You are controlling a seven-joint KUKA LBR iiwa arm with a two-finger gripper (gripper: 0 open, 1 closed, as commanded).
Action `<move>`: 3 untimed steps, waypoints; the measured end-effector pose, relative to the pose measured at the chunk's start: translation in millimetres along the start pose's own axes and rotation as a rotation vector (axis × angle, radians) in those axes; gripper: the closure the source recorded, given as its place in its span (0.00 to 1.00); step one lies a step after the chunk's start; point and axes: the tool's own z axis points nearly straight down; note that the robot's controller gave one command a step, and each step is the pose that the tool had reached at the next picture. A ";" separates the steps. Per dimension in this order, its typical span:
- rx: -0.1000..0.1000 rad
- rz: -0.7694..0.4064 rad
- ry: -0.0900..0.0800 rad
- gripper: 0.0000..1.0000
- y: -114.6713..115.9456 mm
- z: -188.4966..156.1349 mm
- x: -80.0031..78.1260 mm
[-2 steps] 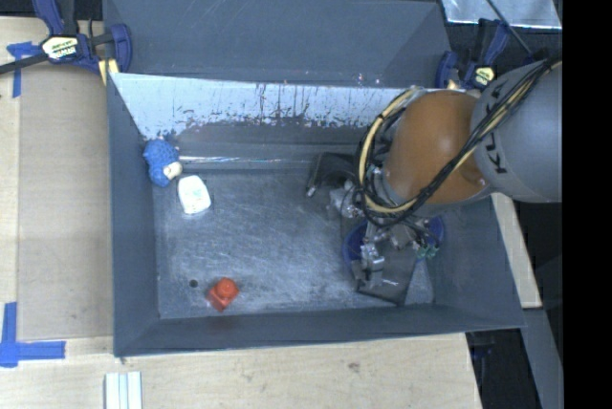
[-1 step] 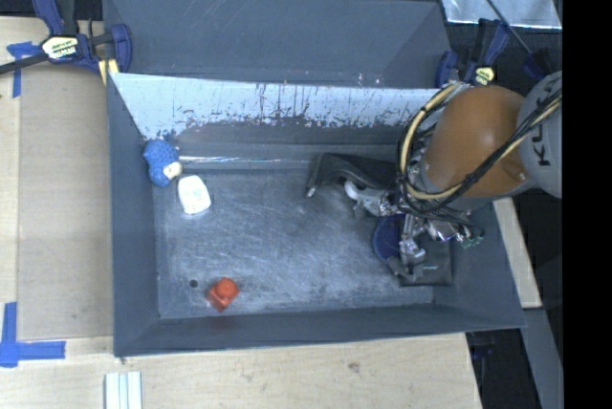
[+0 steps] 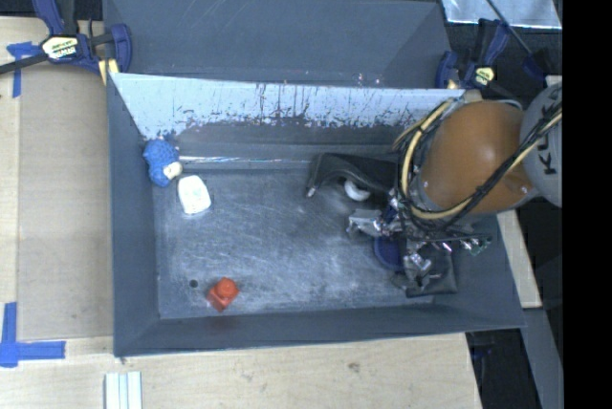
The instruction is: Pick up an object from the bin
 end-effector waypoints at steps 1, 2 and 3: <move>-0.036 -0.036 0.030 0.00 -68.2 3.8 -37.8; 0.011 -0.221 -0.008 0.00 -127.1 -176.9 -34.3; 0.010 -0.277 -0.010 0.00 -64.9 -274.0 -50.8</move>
Offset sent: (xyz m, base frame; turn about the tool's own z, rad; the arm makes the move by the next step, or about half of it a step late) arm 0.0796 -0.0347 0.0000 -0.0222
